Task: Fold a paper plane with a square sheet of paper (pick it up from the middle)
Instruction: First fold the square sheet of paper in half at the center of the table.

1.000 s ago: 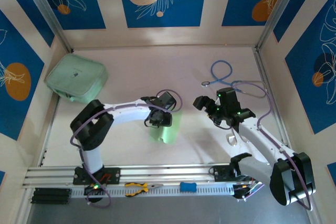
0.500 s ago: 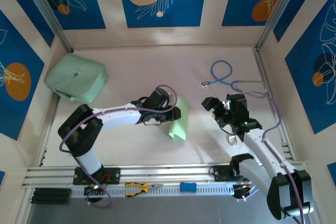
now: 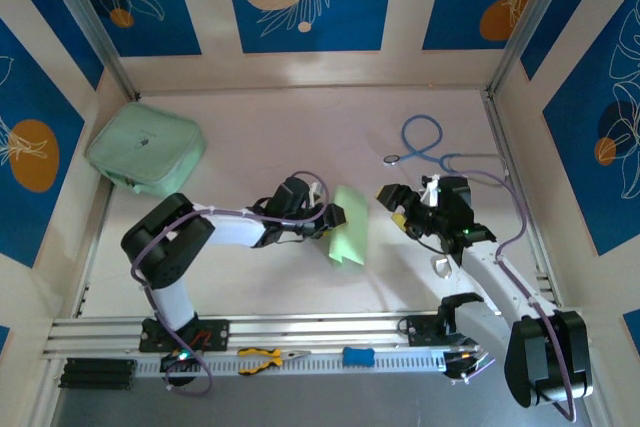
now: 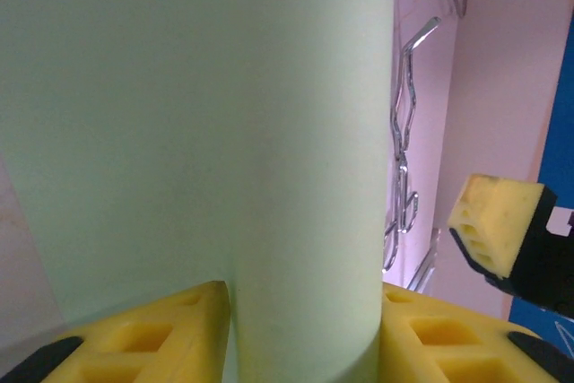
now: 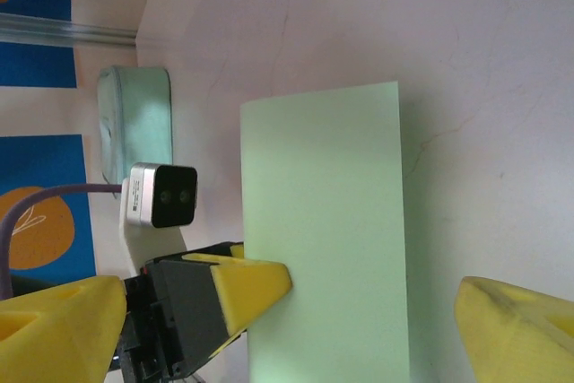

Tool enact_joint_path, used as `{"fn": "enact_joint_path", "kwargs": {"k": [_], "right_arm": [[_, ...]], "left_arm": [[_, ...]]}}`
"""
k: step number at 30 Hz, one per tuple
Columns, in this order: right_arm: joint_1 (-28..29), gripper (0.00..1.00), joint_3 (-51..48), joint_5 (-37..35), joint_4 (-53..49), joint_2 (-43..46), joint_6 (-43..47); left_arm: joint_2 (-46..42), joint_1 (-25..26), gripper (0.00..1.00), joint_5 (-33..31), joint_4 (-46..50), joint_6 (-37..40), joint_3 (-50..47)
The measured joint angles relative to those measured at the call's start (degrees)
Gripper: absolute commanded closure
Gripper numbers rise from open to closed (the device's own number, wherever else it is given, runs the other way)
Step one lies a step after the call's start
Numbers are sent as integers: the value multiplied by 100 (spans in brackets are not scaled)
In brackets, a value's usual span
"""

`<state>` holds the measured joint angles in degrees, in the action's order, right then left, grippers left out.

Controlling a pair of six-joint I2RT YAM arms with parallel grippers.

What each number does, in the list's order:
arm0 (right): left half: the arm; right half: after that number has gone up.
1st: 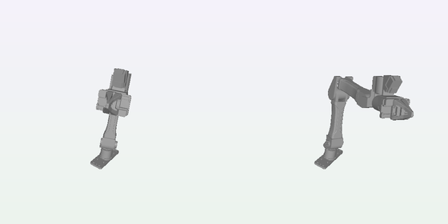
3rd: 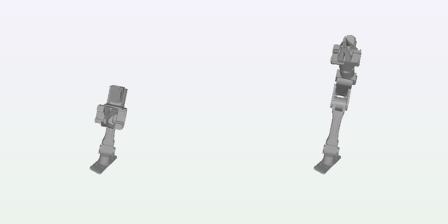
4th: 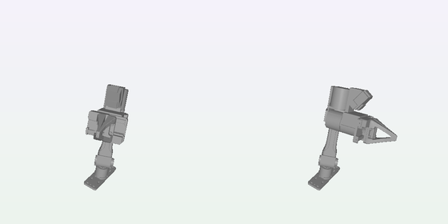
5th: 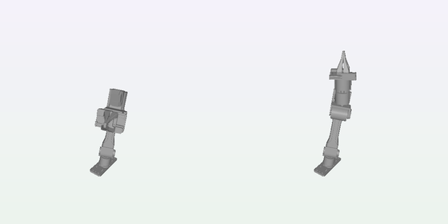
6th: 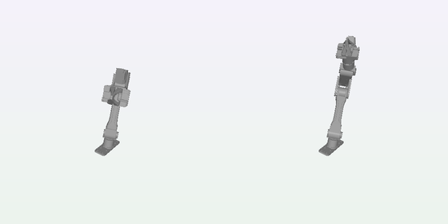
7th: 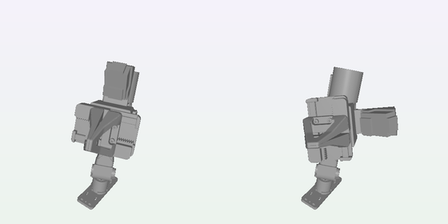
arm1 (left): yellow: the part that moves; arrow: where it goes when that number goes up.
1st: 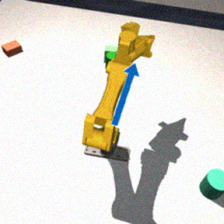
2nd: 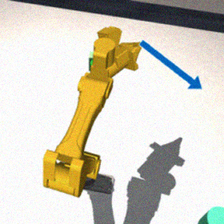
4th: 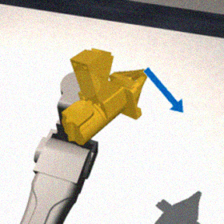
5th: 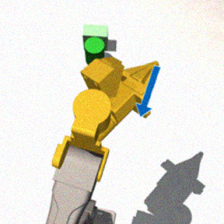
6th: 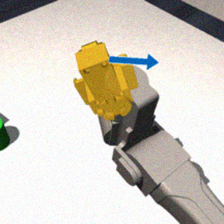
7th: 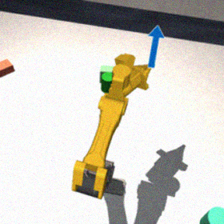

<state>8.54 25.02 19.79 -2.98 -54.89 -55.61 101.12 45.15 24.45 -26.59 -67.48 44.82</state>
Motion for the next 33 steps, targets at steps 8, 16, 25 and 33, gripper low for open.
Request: {"fn": "enact_joint_path", "kwargs": {"k": [8, 16, 25, 33], "right_arm": [[0, 6, 0, 142, 129, -7, 0], [13, 6, 0, 289, 291, -7, 2], [79, 9, 0, 361, 387, -13, 4], [188, 15, 0, 573, 452, -363, 90]], "left_arm": [[-2, -4, 58, 66, -125, -15, 0], [-4, -4, 60, 74, -380, -55, -50], [-7, -15, 60, 105, -525, -101, -55], [-11, -205, 60, 37, 728, 623, -2]]}}
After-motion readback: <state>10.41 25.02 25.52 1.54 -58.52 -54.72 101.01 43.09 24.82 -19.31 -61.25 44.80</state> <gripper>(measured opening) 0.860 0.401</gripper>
